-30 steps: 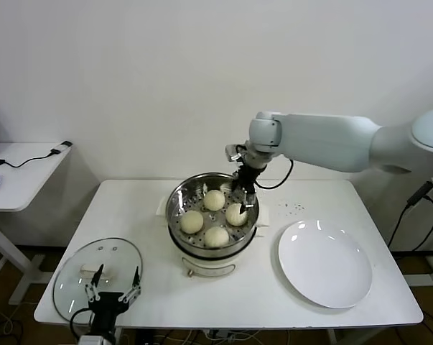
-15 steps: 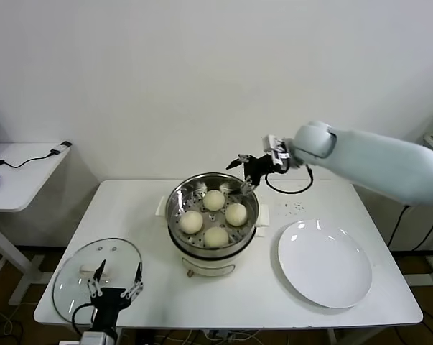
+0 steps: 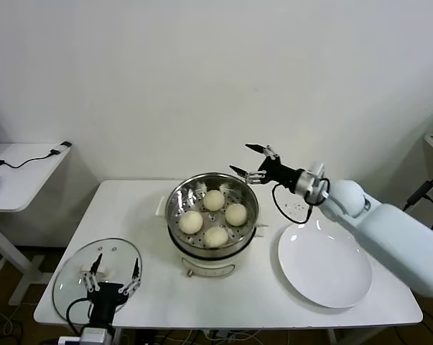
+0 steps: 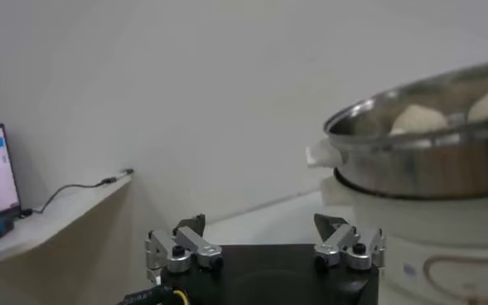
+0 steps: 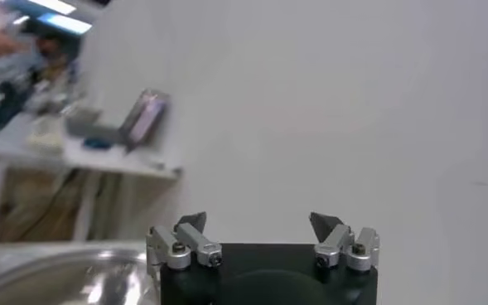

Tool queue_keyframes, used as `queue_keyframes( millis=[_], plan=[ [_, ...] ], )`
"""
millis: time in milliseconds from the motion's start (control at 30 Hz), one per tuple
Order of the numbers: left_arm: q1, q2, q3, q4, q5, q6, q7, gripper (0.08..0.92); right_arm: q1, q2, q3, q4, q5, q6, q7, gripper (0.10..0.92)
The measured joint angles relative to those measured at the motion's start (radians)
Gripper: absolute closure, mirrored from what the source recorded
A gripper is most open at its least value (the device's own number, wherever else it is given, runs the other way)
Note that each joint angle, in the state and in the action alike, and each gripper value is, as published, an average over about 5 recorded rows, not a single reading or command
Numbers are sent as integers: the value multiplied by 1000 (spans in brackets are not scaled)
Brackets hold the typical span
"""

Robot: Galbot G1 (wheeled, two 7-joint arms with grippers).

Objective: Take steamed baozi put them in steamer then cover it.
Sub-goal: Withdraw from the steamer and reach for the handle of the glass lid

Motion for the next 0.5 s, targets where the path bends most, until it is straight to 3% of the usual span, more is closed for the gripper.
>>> queue_keyframes(
  millis=[500],
  plan=[
    [-70, 41, -131, 113, 822, -100, -28, 177, -655, 156, 605, 159, -116, -24, 106, 203]
  ],
)
